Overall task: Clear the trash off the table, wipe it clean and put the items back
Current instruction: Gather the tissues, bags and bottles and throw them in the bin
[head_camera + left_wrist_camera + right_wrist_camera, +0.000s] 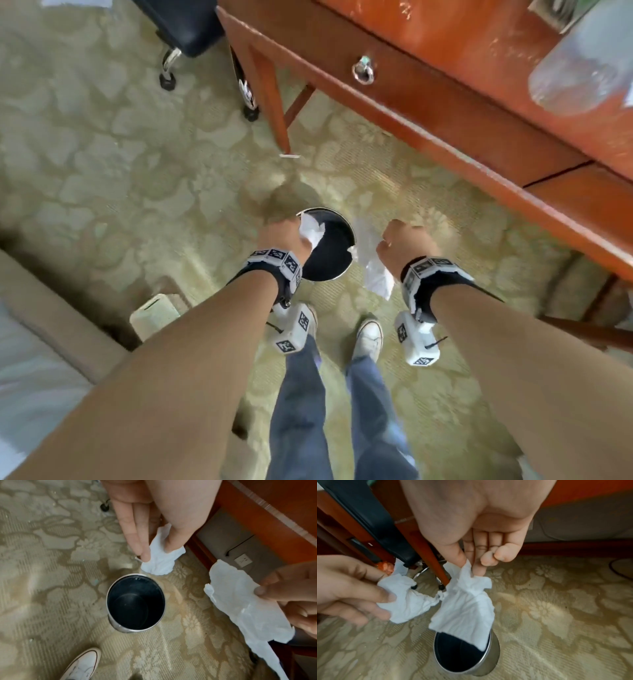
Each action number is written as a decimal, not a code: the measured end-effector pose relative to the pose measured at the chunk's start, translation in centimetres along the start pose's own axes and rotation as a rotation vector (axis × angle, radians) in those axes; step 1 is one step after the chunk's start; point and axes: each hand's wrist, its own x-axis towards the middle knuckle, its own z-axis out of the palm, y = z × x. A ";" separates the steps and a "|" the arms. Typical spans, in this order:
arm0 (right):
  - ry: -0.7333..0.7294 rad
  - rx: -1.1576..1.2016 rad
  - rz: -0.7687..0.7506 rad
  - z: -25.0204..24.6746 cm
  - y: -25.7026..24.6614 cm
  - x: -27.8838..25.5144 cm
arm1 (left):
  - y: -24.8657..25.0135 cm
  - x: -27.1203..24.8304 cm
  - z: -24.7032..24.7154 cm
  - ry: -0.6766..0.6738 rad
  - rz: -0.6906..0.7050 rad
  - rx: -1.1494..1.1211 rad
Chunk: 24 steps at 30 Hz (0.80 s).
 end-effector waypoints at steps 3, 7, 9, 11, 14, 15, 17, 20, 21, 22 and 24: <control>-0.028 0.038 0.055 5.0 0.2 2.6 | -2.8 2.7 5.4 -0.022 -0.041 -0.031; -0.055 0.086 0.119 9.9 0.2 4.8 | -5.6 4.4 9.6 -0.001 -0.114 -0.100; -0.062 0.110 0.137 11.3 0.0 5.6 | -6.4 4.8 10.6 0.018 -0.149 -0.159; -0.055 0.116 0.152 12.1 -0.4 6.1 | -6.9 4.9 11.3 0.034 -0.156 -0.269; -0.063 0.112 0.185 12.4 -0.9 6.2 | -7.4 4.5 11.5 -0.010 -0.135 -0.417; -0.071 0.108 0.190 12.3 -1.2 6.2 | -7.4 4.4 11.4 -0.028 -0.130 -0.424; -0.077 0.098 0.192 11.9 -1.7 6.2 | -7.6 4.3 11.0 -0.052 -0.124 -0.386; -0.062 0.120 0.182 11.4 -2.7 6.8 | -7.8 4.6 10.1 -0.077 -0.141 -0.328; -0.059 0.135 0.182 11.2 -3.1 7.0 | -7.8 4.7 9.9 -0.086 -0.144 -0.321; -0.055 0.152 0.180 11.0 -3.5 7.2 | -7.8 4.9 9.6 -0.095 -0.146 -0.316; -0.054 0.212 0.174 10.8 -4.3 7.6 | -7.7 5.2 9.2 -0.105 -0.149 -0.314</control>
